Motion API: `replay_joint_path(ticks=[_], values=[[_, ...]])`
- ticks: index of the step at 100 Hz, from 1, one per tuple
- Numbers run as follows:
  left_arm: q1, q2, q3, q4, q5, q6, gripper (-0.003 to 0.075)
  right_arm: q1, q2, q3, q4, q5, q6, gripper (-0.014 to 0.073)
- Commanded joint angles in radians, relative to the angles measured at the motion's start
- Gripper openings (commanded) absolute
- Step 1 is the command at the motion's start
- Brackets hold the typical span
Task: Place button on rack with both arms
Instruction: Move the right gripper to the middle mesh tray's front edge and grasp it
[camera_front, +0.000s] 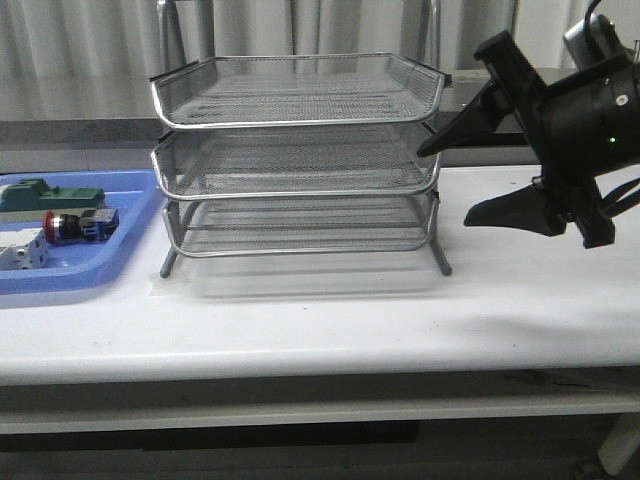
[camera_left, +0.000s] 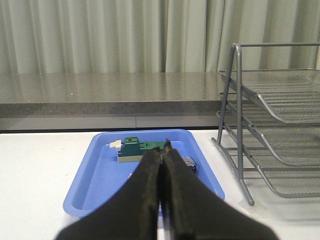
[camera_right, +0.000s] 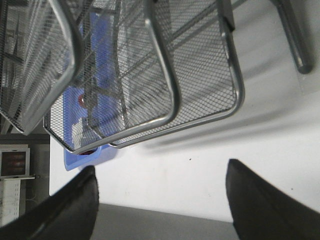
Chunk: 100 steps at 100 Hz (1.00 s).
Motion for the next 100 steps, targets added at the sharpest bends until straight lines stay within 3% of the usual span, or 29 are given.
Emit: replay_joint_path(ticks=[1, 88, 100], values=[[0.001, -0.032, 0.056, -0.007, -0.080, -0.007, -0.0021, -0.005, 0.006, -0.047, 0.105, 0.094, -0.045, 0.0540], [0.001, -0.032, 0.056, -0.007, -0.080, -0.007, -0.0021, -0.005, 0.195, -0.260, 0.121, 0.129, -0.046, 0.0538], [0.001, -0.032, 0.056, -0.007, -0.080, -0.007, -0.0021, -0.005, 0.208, -0.264, 0.122, 0.130, -0.046, 0.0440]])
